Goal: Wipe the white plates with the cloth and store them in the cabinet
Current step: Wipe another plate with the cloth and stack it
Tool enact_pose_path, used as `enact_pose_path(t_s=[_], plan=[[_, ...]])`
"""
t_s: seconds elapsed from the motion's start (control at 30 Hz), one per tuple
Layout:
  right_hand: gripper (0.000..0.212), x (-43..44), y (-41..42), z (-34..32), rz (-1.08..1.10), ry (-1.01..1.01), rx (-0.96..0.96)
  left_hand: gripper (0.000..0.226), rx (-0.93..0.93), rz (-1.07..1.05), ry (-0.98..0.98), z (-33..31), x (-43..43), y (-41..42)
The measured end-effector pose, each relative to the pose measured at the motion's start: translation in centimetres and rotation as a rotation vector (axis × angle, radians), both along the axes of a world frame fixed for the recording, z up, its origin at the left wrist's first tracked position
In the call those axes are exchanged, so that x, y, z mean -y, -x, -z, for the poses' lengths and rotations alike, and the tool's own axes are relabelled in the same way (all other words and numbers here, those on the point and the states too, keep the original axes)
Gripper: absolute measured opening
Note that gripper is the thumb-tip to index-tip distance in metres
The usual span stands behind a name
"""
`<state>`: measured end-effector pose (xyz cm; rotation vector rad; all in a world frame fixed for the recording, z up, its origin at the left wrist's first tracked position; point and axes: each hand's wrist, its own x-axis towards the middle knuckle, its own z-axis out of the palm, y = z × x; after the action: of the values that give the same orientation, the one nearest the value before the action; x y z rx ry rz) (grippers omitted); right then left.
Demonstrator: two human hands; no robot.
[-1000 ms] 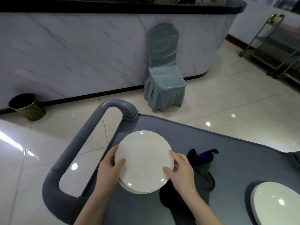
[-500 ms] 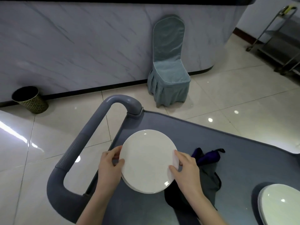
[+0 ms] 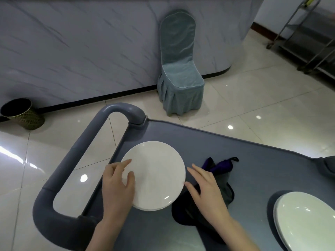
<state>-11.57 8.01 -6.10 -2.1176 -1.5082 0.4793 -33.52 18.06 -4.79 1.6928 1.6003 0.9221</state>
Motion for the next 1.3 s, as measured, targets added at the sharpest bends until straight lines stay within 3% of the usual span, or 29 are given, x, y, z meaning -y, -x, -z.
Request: enact_pose_path(t_s=[0.13, 0.37, 0.5, 0.57, 0.63, 0.73, 0.8, 0.9, 1.13, 1.3], plan=[[0.044, 4.0, -2.8, -0.5, 0.053, -0.037, 0.125, 0.028, 0.002, 0.226, -0.097, -0.2, 2.8, -4.5], [0.045, 15.5, -11.0, -0.5, 0.286, 0.030, 0.250, 0.021, -0.049, 0.703, -0.015, 2.0, 10.3, -16.1], [0.033, 22.8, -15.4, -0.5, 0.472, 0.045, 0.290, 0.020, 0.019, 0.826, -0.034, 2.8, 15.2, -22.3], [0.041, 25.8, -17.6, -0.2, 0.526, 0.104, 0.299, 0.021, 0.031, 0.848, 0.046, 3.4, 17.3, -24.9], [0.052, 28.2, -19.7, 0.3, 0.557, 0.157, 0.310, 0.031, -0.028, 0.893, 0.035, 3.9, 19.0, -27.1], [0.065, 30.6, -22.3, 0.5, 0.550, 0.213, 0.335, 0.064, -0.208, 0.989, -0.036, 4.7, 21.0, -30.0], [0.070, 31.6, -23.7, 0.6, 0.539, 0.262, 0.347, 0.076, -0.309, 1.015, -0.017, 4.9, 21.6, -31.2], [0.070, 32.4, -25.3, 0.8, 0.505, 0.318, 0.320, 0.073, -0.387, 1.013, -0.028, 5.0, 22.1, -32.5], [0.070, 32.1, -26.6, 1.2, 0.495, 0.266, -0.029, 0.074, -0.217, 0.877, 0.103, 5.7, 22.5, -33.1], [0.066, 31.5, -26.6, 1.8, 0.619, 0.156, -0.217, 0.069, -0.173, 0.803, 0.168, 4.5, 23.3, -33.4]])
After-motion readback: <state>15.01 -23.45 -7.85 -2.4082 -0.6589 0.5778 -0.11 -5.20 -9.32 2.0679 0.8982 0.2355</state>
